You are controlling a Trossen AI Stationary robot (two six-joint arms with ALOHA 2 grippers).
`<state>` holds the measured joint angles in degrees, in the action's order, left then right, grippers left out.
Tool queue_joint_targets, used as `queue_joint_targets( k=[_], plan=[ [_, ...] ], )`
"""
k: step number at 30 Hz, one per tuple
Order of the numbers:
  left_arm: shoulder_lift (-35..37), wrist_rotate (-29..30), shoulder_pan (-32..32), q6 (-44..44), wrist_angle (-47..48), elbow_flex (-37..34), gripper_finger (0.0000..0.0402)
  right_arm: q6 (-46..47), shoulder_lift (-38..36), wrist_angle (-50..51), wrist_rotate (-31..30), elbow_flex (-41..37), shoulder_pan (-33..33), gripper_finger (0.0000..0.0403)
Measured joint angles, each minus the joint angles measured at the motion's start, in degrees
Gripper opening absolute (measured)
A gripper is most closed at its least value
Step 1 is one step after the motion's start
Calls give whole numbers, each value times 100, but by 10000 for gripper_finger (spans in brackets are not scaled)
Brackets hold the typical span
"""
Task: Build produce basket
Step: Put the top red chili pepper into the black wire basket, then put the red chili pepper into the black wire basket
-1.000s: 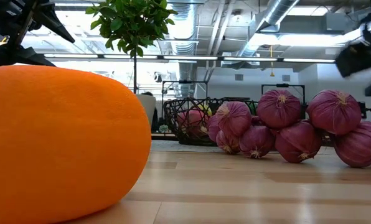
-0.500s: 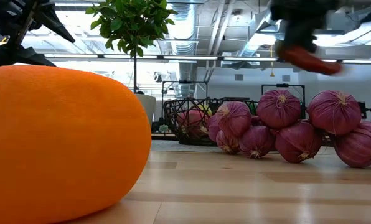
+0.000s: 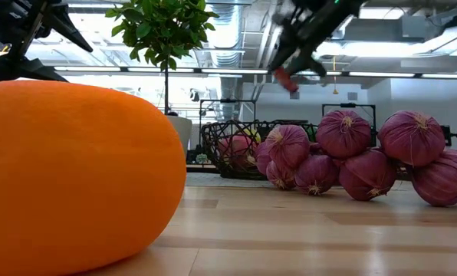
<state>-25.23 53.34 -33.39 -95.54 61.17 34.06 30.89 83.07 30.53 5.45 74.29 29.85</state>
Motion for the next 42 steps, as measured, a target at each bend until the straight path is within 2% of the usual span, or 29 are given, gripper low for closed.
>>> queue_joint_targets(
  k=[7, 12, 16, 23, 28, 32, 37, 40, 42],
  plan=[
    [0, 0, 1, -78, 0, 0, 364, 555, 911, -698, 55, 16, 222, 175],
    [-1, -1, 0, -75, 2, 0, 364, 703, 1191, -714, 54, 23, 205, 177],
    [-2, -1, 0, -27, 2, 1, 364, 680, 1284, -682, 33, 23, 211, 197],
    [0, -12, 1, -19, 107, 0, 364, 662, 1268, -673, -212, 23, 248, 257],
    [-2, -53, 0, -22, 120, 0, 364, 516, 864, -333, -203, 23, 379, 265],
    [0, -105, 0, -14, 118, 2, 364, 343, 211, 419, 117, 26, 350, 265],
    [-1, -103, 2, -10, 127, 0, 364, 310, -590, 2437, 224, 26, -476, 265],
    [0, -103, 2, -10, 127, 0, 364, 889, -908, 3528, 88, 23, -1451, 265],
    [0, -101, 1, -8, 129, 0, 364, 1607, -1041, 3965, -278, 23, -2305, 265]
  ],
)
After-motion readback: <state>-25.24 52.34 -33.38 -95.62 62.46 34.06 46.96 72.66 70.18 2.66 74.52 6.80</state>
